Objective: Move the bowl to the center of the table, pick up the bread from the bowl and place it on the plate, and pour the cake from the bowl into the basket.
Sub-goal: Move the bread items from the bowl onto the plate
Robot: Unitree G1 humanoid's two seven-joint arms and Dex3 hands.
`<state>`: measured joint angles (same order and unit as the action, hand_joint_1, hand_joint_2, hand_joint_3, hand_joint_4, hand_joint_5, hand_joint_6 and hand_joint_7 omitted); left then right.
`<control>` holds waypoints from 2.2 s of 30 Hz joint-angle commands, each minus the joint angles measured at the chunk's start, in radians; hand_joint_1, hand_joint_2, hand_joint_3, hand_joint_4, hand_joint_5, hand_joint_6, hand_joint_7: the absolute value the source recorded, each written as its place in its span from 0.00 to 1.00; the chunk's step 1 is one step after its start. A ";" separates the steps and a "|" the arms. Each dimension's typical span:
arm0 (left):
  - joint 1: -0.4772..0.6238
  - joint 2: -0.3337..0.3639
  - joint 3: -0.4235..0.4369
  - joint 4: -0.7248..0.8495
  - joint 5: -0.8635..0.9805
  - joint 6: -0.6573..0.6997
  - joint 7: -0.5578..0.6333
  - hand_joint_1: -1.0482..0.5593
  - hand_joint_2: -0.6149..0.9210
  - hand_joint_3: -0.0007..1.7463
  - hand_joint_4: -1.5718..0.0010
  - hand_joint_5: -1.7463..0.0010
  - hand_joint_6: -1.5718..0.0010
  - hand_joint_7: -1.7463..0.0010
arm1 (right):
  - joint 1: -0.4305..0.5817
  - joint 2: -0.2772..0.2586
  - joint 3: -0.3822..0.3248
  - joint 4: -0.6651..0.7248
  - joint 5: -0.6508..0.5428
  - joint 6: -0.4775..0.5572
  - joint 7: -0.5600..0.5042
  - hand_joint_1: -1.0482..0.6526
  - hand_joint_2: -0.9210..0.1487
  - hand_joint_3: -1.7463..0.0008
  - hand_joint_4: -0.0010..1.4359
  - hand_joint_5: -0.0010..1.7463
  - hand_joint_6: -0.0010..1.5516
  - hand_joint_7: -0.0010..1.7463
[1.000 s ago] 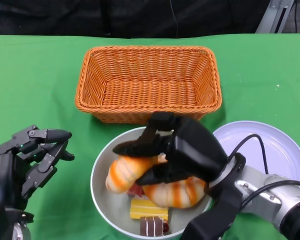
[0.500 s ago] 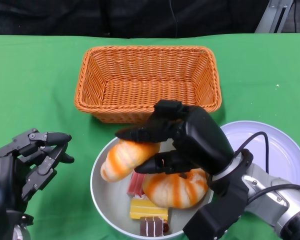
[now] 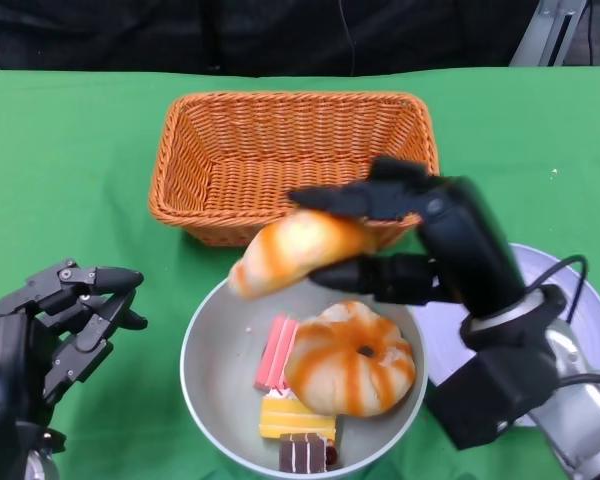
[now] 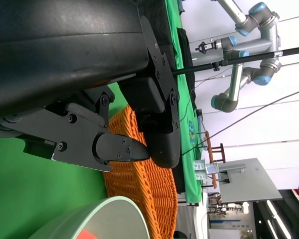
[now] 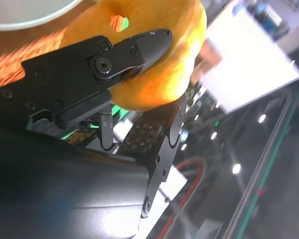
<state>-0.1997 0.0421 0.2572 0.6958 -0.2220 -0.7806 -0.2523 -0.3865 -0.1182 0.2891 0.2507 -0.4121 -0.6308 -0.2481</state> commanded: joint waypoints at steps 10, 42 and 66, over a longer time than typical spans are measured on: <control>-0.009 0.026 0.012 0.021 -0.013 -0.022 -0.012 0.54 1.00 0.14 0.44 0.31 0.33 0.61 | 0.105 -0.009 -0.149 -0.230 0.130 0.189 0.119 0.50 0.01 0.97 0.55 0.90 0.67 0.33; -0.027 0.035 0.011 0.064 -0.002 -0.039 -0.006 0.54 1.00 0.15 0.44 0.32 0.33 0.61 | 0.336 -0.103 -0.410 -0.443 0.389 0.712 0.387 0.56 0.00 0.89 0.49 0.87 0.45 0.63; -0.018 0.037 0.014 0.056 -0.016 -0.037 -0.029 0.54 1.00 0.15 0.44 0.32 0.32 0.62 | 0.203 -0.137 -0.357 -0.180 0.320 1.086 0.360 0.52 0.00 0.89 0.46 0.69 0.51 0.40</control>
<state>-0.2222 0.0628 0.2683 0.7595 -0.2357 -0.8096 -0.2816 -0.1682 -0.2403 -0.0617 0.0558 -0.0880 0.4423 0.1205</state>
